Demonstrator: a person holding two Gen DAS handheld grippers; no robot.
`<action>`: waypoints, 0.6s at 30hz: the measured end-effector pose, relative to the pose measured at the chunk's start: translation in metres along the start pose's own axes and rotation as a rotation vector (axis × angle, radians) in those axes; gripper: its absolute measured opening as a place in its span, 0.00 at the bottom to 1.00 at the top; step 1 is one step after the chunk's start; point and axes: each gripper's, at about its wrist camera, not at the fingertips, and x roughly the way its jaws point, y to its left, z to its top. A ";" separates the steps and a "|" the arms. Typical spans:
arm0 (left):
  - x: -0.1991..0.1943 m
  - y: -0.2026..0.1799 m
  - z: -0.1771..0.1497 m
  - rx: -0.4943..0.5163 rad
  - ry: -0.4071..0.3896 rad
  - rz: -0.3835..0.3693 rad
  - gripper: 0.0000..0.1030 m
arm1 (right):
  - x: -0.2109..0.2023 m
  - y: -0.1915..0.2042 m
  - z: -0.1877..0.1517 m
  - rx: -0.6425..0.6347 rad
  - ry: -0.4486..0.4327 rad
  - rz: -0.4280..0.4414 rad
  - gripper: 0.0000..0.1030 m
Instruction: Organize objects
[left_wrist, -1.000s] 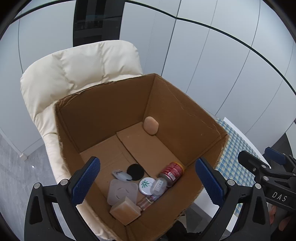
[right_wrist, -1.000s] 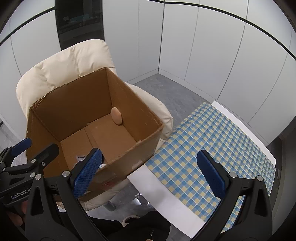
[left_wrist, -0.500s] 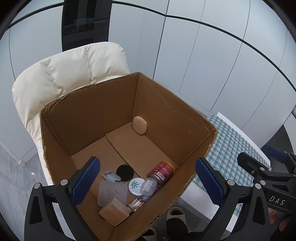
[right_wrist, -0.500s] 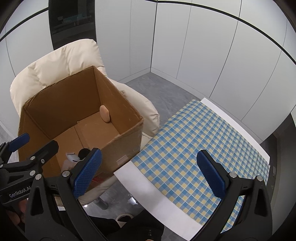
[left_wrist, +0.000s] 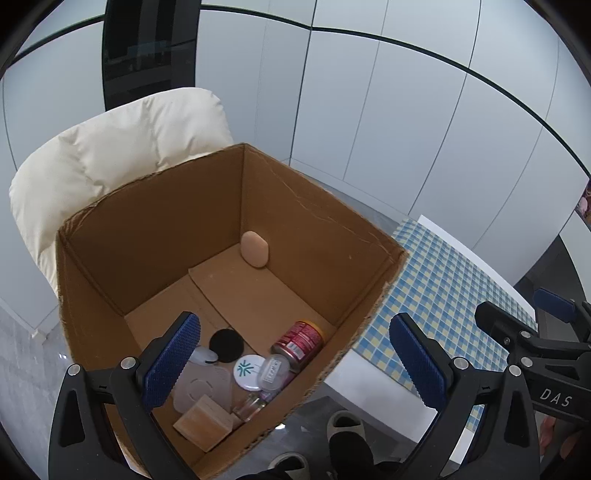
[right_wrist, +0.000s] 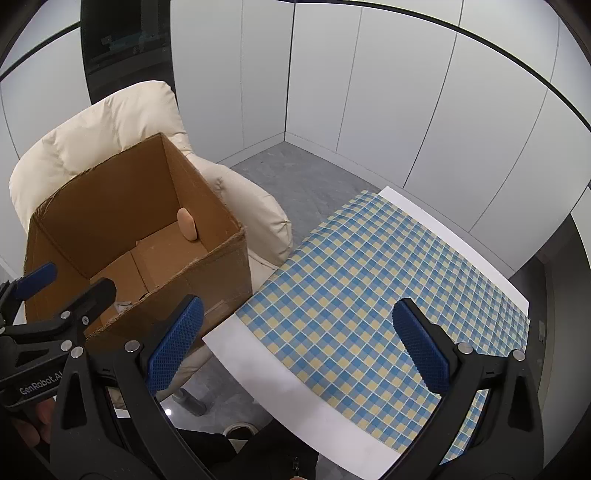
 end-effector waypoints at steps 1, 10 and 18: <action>0.001 -0.002 0.000 -0.003 0.005 -0.003 0.99 | -0.001 -0.002 0.000 0.004 0.000 0.002 1.00; 0.001 -0.020 0.002 0.015 0.019 -0.023 0.99 | -0.005 -0.023 -0.006 0.038 0.003 -0.008 1.00; -0.003 -0.042 -0.006 0.040 0.044 -0.028 0.99 | -0.009 -0.057 -0.014 0.102 0.014 -0.015 1.00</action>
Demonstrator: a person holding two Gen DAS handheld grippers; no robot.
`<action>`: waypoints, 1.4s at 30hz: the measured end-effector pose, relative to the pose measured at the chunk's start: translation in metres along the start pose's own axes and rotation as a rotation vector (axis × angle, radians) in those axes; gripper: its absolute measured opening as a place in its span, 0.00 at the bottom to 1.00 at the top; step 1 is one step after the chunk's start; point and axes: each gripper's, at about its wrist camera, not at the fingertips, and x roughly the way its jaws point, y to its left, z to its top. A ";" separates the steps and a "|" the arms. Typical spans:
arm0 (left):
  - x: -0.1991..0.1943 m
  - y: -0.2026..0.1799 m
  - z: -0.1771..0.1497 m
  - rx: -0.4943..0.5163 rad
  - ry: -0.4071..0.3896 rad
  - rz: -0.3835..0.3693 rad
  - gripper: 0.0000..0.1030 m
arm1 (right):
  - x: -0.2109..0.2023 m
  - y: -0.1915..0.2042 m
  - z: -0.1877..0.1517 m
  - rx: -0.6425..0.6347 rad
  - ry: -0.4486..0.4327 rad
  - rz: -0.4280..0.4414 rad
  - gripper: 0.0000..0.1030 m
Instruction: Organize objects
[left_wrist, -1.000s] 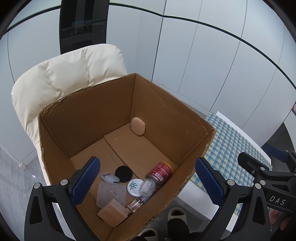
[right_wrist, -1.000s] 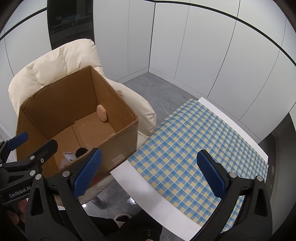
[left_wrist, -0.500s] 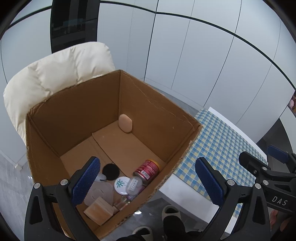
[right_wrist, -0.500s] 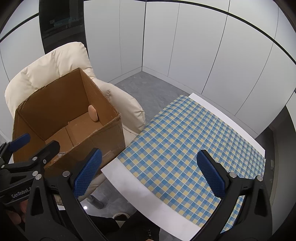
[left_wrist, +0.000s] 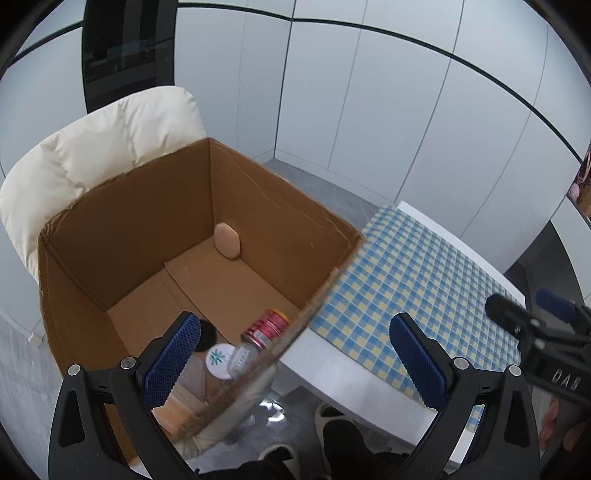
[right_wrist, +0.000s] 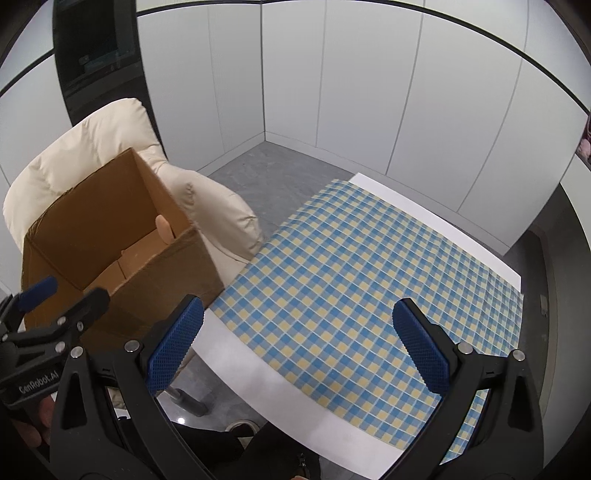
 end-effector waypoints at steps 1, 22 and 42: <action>-0.001 -0.004 -0.002 0.008 0.003 -0.002 0.99 | 0.000 -0.004 -0.001 0.007 0.004 0.000 1.00; -0.060 -0.039 -0.032 -0.028 -0.023 0.057 0.99 | -0.053 -0.060 -0.049 0.039 0.010 0.022 1.00; -0.097 -0.068 -0.081 0.059 -0.028 0.112 0.99 | -0.107 -0.083 -0.107 0.054 0.003 0.012 1.00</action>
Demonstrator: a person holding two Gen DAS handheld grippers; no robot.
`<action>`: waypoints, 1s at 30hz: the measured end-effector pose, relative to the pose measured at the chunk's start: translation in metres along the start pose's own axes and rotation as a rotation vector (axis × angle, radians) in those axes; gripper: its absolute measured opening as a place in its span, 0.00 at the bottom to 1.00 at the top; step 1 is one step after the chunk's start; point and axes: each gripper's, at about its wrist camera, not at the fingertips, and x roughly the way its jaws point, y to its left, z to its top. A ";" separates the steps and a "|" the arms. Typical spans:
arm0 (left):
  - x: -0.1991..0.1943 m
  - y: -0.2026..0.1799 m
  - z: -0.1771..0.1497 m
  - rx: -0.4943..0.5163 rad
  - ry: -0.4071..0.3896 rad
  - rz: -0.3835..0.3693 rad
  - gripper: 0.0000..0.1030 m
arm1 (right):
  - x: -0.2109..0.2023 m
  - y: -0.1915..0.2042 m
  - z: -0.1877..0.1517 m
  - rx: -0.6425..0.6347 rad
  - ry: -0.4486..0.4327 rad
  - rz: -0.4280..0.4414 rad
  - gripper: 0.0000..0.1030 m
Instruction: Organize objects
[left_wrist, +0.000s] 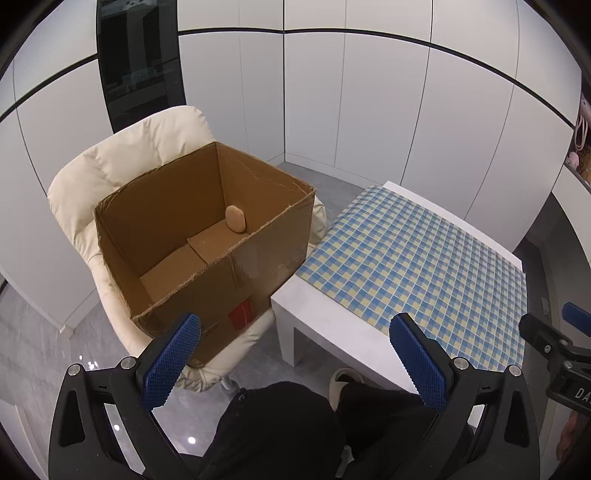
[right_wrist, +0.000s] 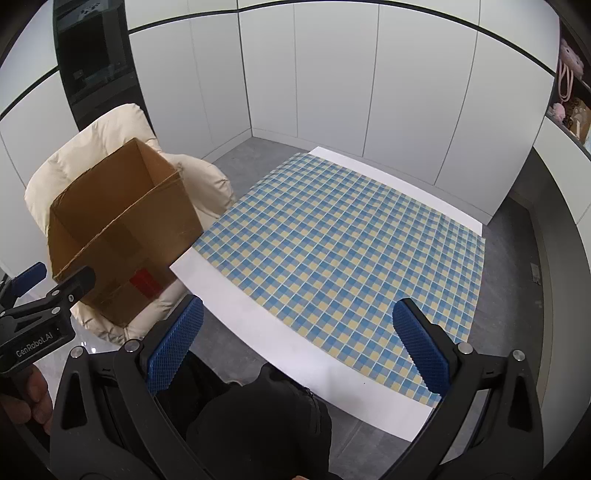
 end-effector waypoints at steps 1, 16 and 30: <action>0.001 -0.001 -0.001 0.001 0.009 -0.004 0.99 | 0.000 0.001 -0.001 -0.002 0.004 0.000 1.00; 0.007 -0.017 -0.011 0.021 0.049 -0.008 0.99 | 0.011 -0.009 -0.005 0.008 0.038 -0.001 1.00; 0.006 -0.029 -0.014 0.038 0.059 -0.027 0.99 | 0.011 -0.017 -0.007 0.019 0.044 -0.019 1.00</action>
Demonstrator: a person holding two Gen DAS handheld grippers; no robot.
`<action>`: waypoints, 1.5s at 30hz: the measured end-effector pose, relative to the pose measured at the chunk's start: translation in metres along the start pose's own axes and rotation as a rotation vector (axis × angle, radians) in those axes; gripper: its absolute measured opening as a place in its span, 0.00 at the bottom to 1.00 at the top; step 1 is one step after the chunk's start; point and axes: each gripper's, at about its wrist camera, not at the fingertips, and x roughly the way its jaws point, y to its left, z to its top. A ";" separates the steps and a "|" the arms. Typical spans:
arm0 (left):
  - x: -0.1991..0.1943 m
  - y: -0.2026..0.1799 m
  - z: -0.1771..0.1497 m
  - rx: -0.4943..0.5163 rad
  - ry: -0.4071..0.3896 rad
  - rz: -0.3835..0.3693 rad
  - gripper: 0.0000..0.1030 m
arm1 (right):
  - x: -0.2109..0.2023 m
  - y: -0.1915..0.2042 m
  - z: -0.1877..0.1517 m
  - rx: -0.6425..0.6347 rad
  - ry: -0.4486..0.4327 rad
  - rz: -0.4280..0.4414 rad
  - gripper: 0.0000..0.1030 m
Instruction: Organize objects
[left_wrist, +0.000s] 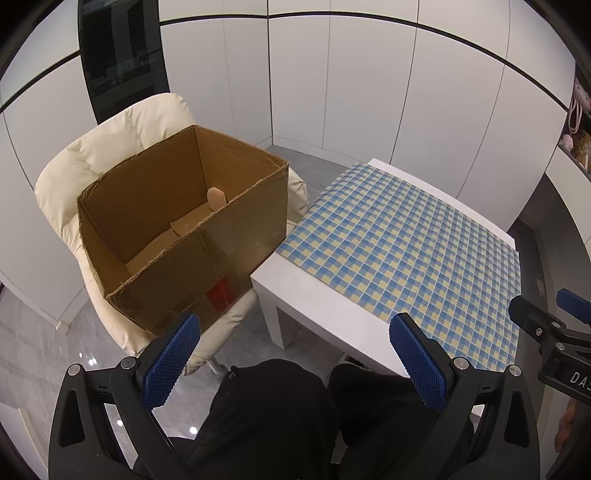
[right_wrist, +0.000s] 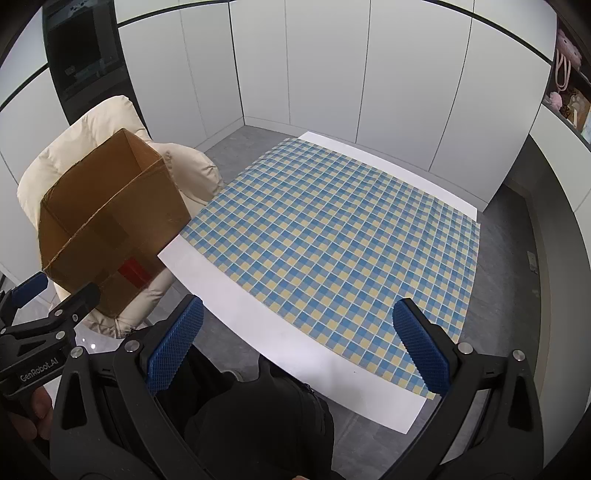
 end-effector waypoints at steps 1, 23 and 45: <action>-0.001 -0.001 0.000 0.003 -0.004 -0.005 0.99 | 0.000 0.000 0.000 -0.001 0.001 -0.002 1.00; -0.009 -0.008 -0.002 0.027 -0.043 -0.007 0.99 | 0.001 0.000 -0.002 -0.005 0.004 -0.010 1.00; -0.007 -0.001 0.001 -0.004 -0.043 -0.007 0.99 | 0.002 -0.002 -0.002 -0.004 0.011 -0.014 1.00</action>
